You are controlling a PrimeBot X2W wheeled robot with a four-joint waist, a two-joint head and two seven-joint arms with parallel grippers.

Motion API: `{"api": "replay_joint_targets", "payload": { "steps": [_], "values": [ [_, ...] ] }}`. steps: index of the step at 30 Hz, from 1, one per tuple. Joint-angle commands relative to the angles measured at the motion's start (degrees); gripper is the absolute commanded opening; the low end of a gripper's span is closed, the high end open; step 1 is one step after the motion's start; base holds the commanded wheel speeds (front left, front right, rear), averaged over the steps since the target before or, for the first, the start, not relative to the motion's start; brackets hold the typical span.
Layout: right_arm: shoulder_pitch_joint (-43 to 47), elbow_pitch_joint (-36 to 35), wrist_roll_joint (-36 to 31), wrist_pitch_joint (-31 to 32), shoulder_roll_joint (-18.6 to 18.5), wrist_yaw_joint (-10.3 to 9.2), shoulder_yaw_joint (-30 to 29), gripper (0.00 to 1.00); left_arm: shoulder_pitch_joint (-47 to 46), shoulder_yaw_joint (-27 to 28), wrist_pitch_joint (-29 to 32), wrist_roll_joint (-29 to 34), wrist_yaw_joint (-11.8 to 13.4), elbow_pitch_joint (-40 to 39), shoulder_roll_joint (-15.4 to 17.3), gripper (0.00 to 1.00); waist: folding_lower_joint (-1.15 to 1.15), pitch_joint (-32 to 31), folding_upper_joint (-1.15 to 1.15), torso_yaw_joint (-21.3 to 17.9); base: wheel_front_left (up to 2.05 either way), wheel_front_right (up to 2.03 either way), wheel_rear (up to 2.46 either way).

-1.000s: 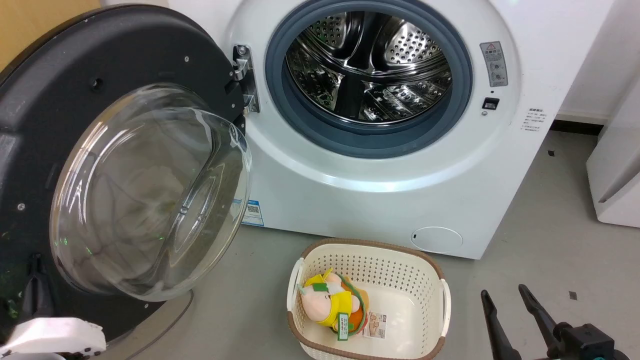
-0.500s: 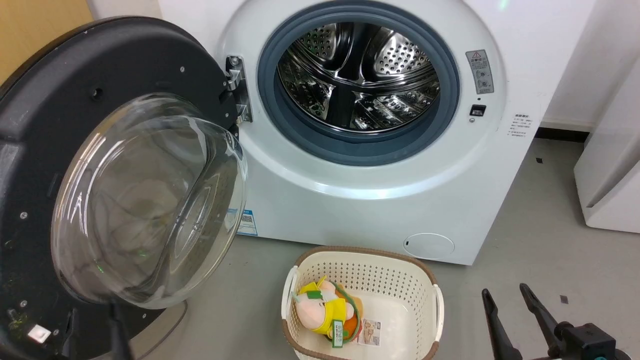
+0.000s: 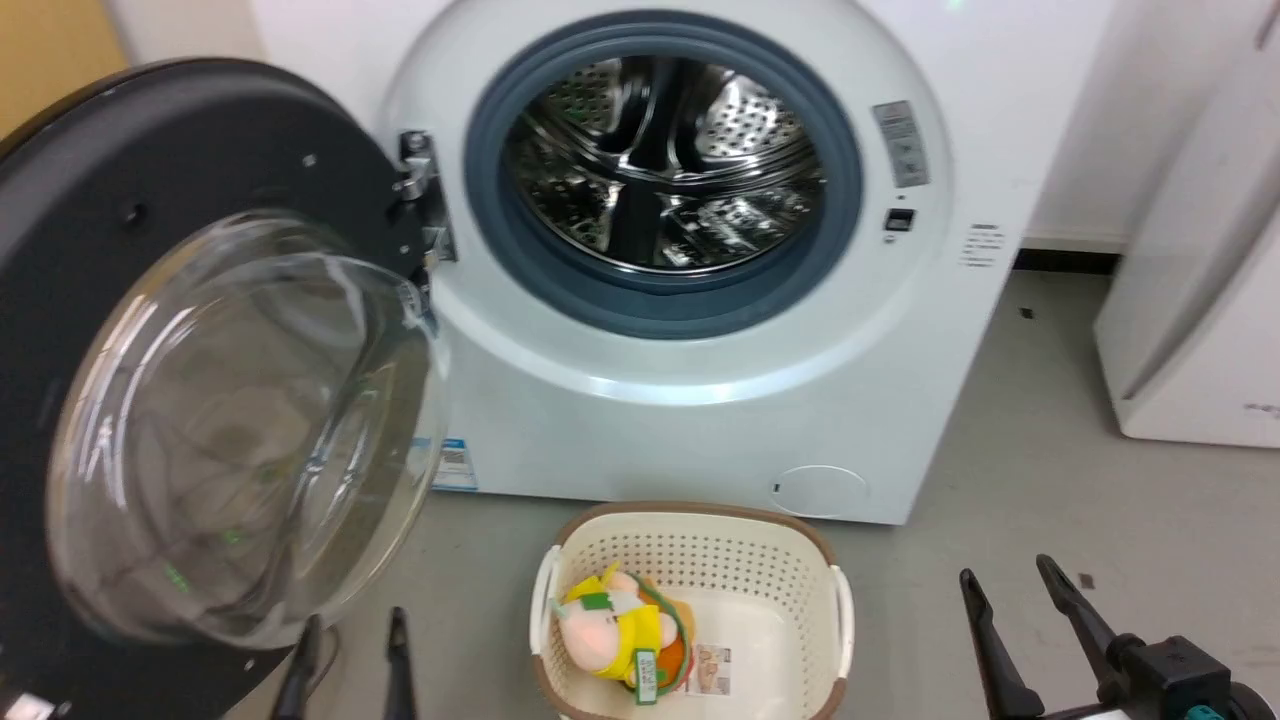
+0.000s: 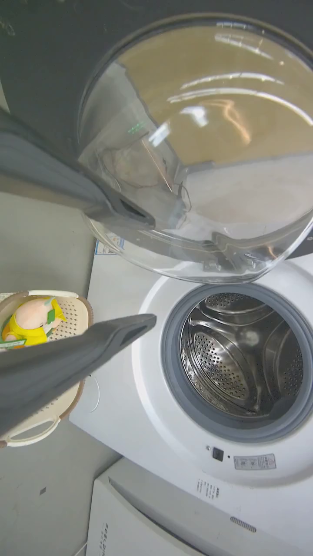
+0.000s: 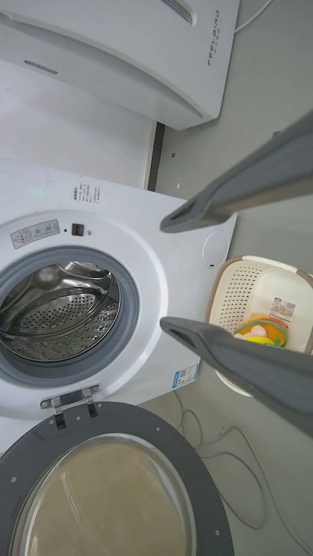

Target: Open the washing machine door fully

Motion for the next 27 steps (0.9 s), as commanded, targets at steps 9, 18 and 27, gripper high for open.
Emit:
{"api": "replay_joint_targets", "payload": {
  "steps": [9,18,27],
  "values": [
    [0.6,-1.6,-1.3,1.0,0.2,0.05,0.1,1.0,-3.4,-3.7,0.8,2.9,0.1,2.9,0.0,1.0,0.0,-0.3,0.0,-7.1,0.0,0.0,0.0],
    [0.8,-1.7,-0.9,0.8,0.2,0.05,0.8,1.0,-3.3,-3.6,1.8,2.1,0.6,4.4,0.2,1.0,0.0,-0.3,0.0,-9.0,0.0,0.0,0.0],
    [0.5,-1.2,-0.7,0.5,0.2,0.05,1.4,1.0,-2.8,-3.6,2.1,1.5,0.9,4.6,0.4,1.0,0.0,0.0,0.0,-8.1,0.0,0.0,0.0]
  ]
}}
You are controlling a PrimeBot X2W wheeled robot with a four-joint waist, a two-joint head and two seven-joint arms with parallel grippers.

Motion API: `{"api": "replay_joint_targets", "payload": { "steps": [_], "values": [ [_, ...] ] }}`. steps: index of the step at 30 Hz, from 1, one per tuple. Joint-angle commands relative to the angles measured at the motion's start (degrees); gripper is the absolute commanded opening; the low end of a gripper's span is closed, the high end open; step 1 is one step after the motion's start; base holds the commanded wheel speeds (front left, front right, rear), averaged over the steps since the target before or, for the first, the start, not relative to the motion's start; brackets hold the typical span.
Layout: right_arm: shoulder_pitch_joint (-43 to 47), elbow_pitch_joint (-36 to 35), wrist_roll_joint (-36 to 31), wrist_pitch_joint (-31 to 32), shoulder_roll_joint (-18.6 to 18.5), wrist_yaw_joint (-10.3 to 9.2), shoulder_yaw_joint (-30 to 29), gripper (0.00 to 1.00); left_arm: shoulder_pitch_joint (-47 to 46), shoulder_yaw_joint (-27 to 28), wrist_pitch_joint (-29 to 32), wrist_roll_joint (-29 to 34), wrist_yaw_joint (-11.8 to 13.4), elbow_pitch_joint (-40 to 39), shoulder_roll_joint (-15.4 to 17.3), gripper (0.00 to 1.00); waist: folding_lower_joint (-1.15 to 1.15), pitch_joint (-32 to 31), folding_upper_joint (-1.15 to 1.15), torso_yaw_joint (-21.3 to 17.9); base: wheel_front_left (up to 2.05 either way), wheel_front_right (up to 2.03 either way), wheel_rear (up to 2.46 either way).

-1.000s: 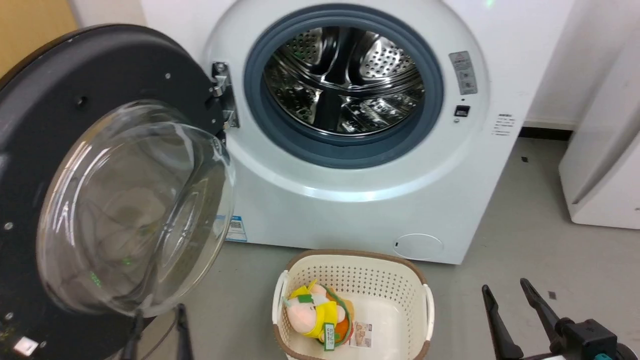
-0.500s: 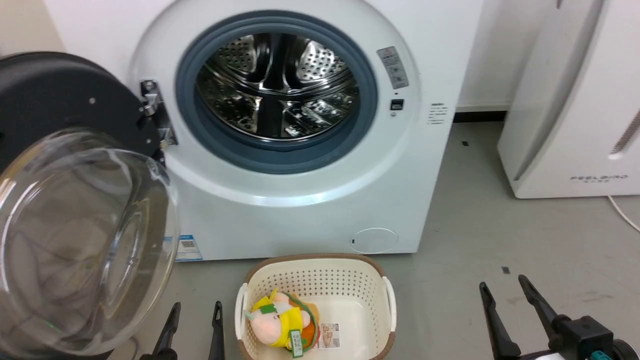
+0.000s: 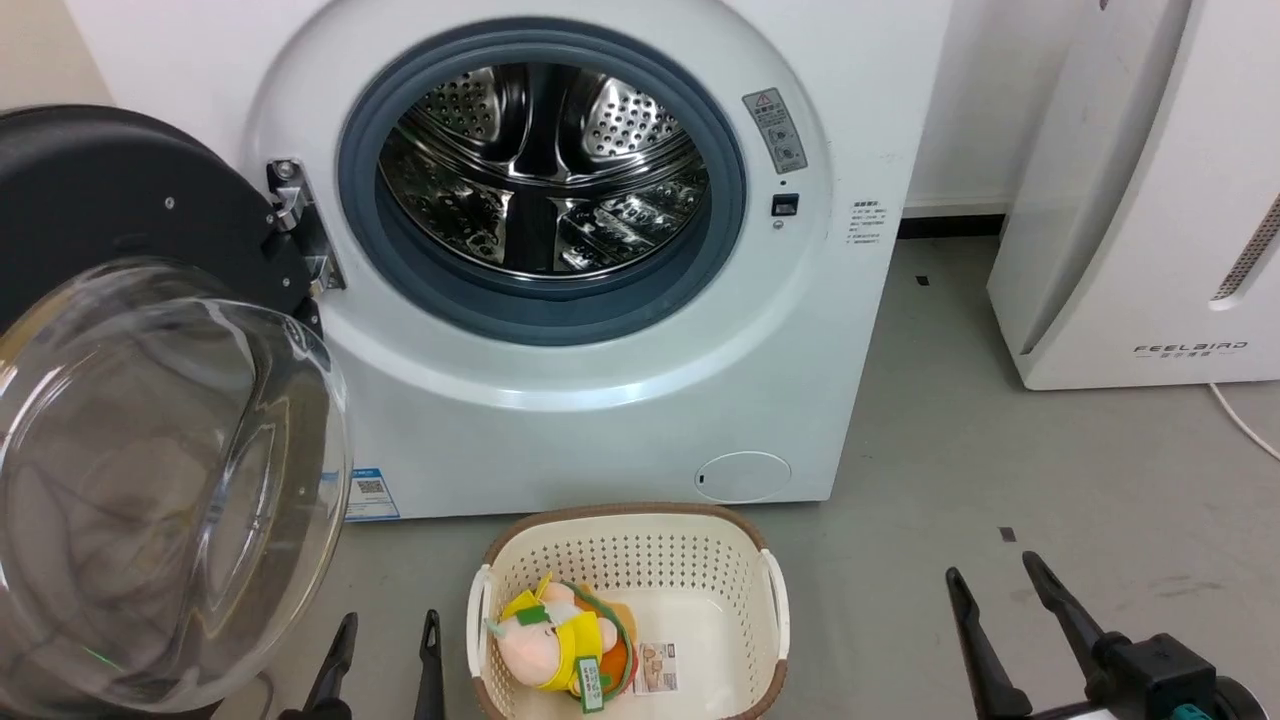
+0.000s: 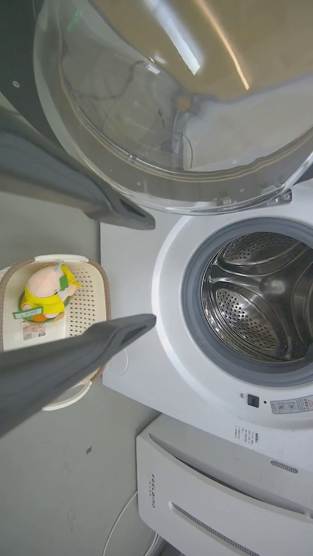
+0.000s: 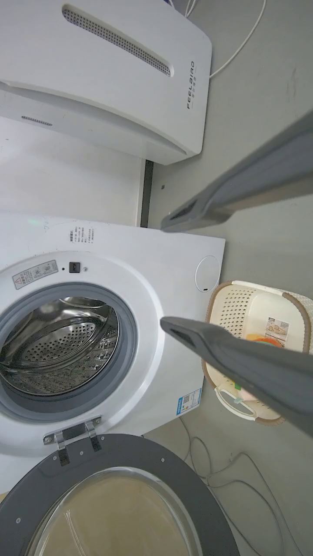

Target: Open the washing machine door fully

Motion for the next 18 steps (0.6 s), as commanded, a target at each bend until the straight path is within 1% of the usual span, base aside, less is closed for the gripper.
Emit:
{"api": "replay_joint_targets", "payload": {
  "steps": [1,10,11,18],
  "values": [
    [0.3,0.2,0.1,-0.4,0.1,0.05,0.2,1.0,0.1,0.1,0.1,-0.5,0.2,0.1,0.3,1.0,0.0,0.1,0.0,0.2,0.0,0.0,0.0],
    [0.3,0.7,0.5,-0.7,0.1,0.05,0.7,1.0,0.3,0.0,0.1,-0.9,0.5,-0.2,0.7,1.0,0.0,0.6,0.0,0.6,0.0,0.0,0.0],
    [0.0,0.7,0.2,-0.3,0.0,0.0,0.6,0.0,0.0,0.0,0.0,-0.6,0.2,-0.1,0.5,0.0,0.0,0.6,0.0,0.6,0.0,0.0,0.0],
    [-0.5,0.9,0.0,0.0,0.0,0.0,0.5,0.0,-0.6,0.3,0.7,-0.1,-0.3,-0.1,0.3,0.0,0.0,0.8,0.0,0.7,0.0,0.0,0.0]
  ]
}}
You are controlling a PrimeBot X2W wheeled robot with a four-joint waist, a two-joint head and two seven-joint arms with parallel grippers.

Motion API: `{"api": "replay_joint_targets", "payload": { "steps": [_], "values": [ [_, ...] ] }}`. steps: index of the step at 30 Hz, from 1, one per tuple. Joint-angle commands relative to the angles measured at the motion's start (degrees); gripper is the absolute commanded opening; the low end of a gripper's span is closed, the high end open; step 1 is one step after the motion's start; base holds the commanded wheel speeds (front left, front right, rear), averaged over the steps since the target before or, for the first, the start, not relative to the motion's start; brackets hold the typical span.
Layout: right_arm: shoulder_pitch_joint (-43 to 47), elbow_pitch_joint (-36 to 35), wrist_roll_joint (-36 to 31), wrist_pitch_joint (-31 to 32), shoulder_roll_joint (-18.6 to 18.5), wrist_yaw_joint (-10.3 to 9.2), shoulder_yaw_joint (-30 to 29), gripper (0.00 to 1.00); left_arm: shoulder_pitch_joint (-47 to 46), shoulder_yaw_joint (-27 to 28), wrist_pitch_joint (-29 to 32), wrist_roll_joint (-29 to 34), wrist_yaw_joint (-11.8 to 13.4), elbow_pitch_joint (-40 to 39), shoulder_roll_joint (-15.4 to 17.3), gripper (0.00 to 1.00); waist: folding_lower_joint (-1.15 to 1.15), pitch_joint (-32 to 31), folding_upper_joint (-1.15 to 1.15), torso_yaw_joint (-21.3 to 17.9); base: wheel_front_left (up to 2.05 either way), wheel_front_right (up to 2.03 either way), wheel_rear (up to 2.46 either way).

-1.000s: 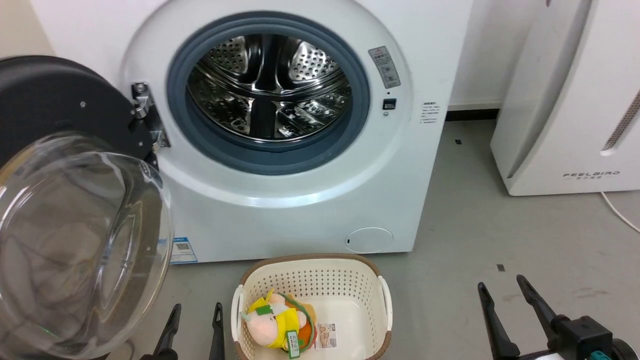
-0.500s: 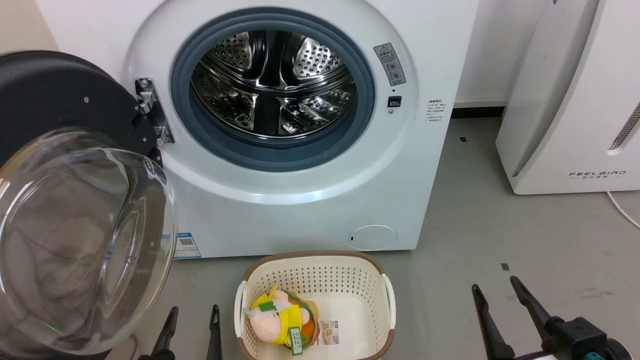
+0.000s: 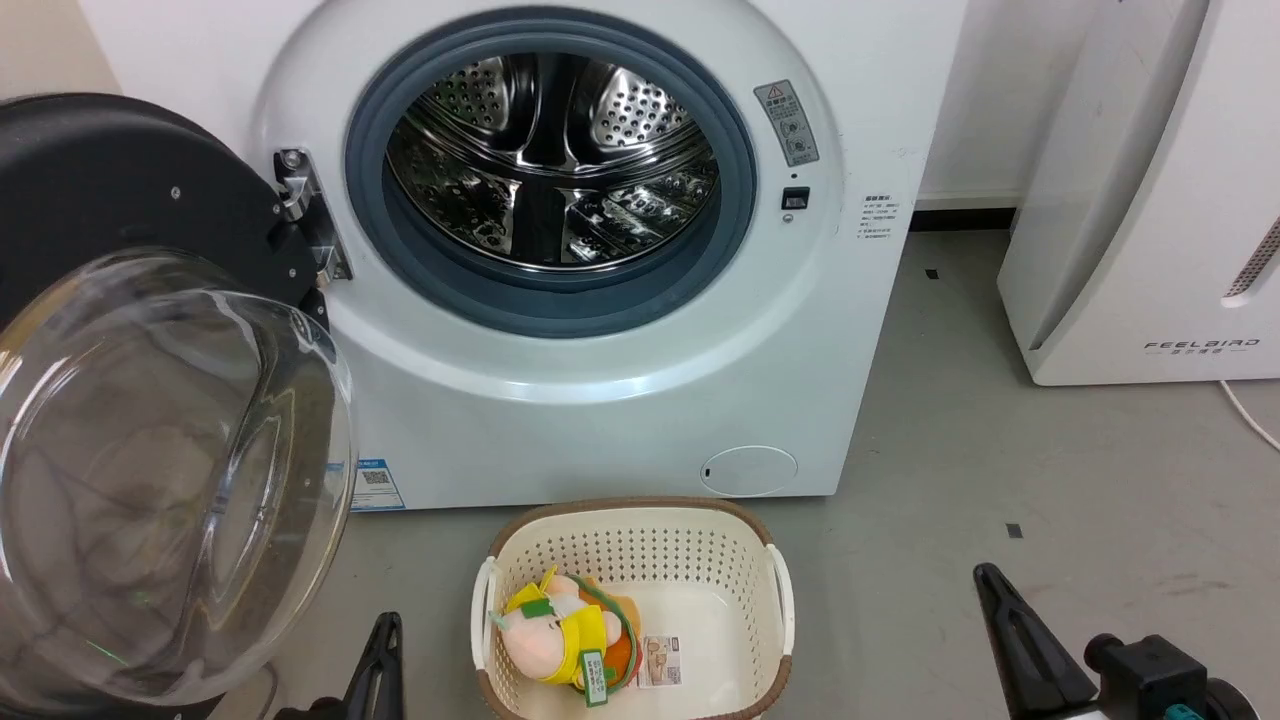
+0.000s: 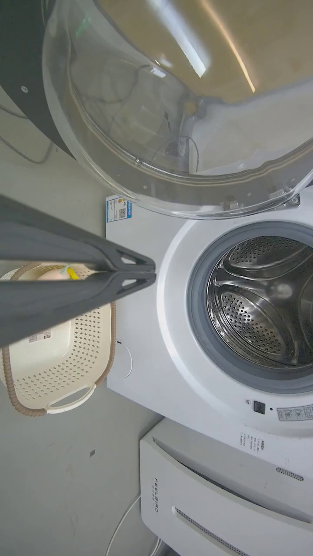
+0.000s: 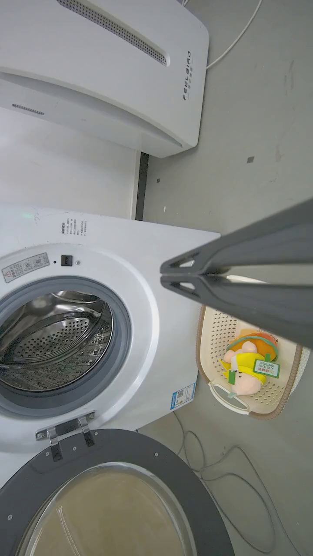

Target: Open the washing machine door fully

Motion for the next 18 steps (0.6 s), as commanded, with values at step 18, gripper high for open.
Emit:
{"api": "replay_joint_targets", "payload": {
  "steps": [18],
  "values": [
    [-1.7,0.5,-0.7,0.9,0.0,0.01,-0.3,0.0,-2.3,1.2,2.0,1.4,-1.2,-0.2,-0.6,0.0,0.0,0.3,0.0,0.2,0.0,0.0,0.0]
  ]
}}
